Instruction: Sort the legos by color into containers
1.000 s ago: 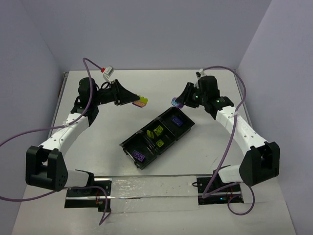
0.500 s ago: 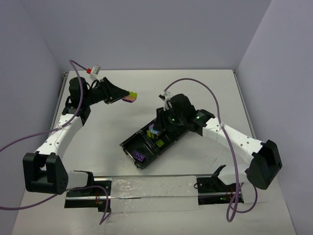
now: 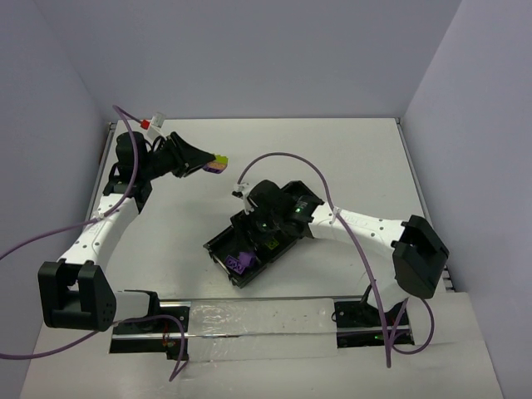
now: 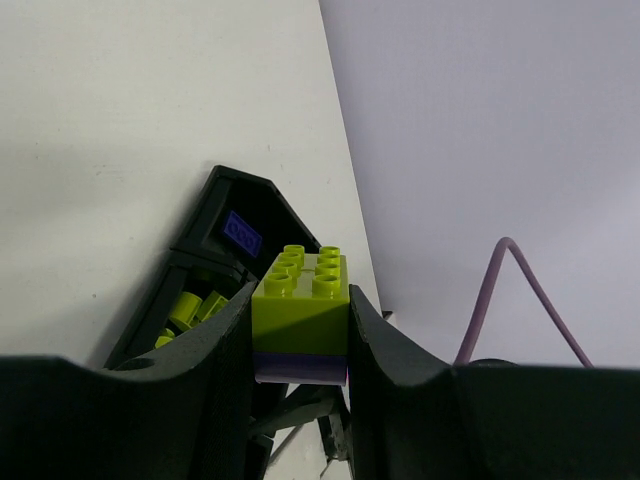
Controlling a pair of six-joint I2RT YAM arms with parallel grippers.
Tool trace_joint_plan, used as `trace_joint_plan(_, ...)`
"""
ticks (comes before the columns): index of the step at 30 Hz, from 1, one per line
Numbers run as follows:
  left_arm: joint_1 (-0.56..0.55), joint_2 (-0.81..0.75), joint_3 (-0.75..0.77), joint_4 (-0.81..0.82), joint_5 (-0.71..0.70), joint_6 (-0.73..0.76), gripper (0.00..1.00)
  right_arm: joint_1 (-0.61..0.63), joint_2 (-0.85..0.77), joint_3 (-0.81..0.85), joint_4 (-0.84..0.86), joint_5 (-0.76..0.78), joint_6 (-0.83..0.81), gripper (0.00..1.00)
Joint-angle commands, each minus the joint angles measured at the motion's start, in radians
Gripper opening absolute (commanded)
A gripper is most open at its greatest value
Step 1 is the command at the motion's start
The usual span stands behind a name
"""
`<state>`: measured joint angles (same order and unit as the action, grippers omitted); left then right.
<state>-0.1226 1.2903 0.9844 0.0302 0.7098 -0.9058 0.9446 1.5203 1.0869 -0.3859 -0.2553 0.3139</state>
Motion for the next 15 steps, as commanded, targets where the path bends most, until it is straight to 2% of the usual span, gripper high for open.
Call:
trace_joint_plan(1, 0.008, -0.03, 0.049, 0.001, -0.006, 0.003, 0.0, 0.011, -0.036, 0.096, 0.006, 0.065, -0.027, 0.76)
trace_joint_plan(4, 0.006, -0.032, 0.049, 0.0, 0.007, 0.009, 0.0, -0.005, -0.077, 0.155, -0.018, 0.116, -0.033, 0.75)
trace_joint_plan(8, 0.006, -0.035, 0.051, -0.001, 0.032, 0.012, 0.0, -0.084, -0.122, 0.204, 0.005, 0.108, 0.004, 0.69)
trace_joint_plan(11, 0.007, -0.037, 0.034, 0.06, 0.079, -0.013, 0.0, -0.14, -0.141, 0.21, 0.064, 0.037, 0.077, 0.67)
trace_joint_plan(15, 0.006, -0.036, 0.009, 0.177, 0.187, -0.076, 0.0, -0.278, -0.153, 0.175, 0.257, -0.182, 0.252, 0.69)
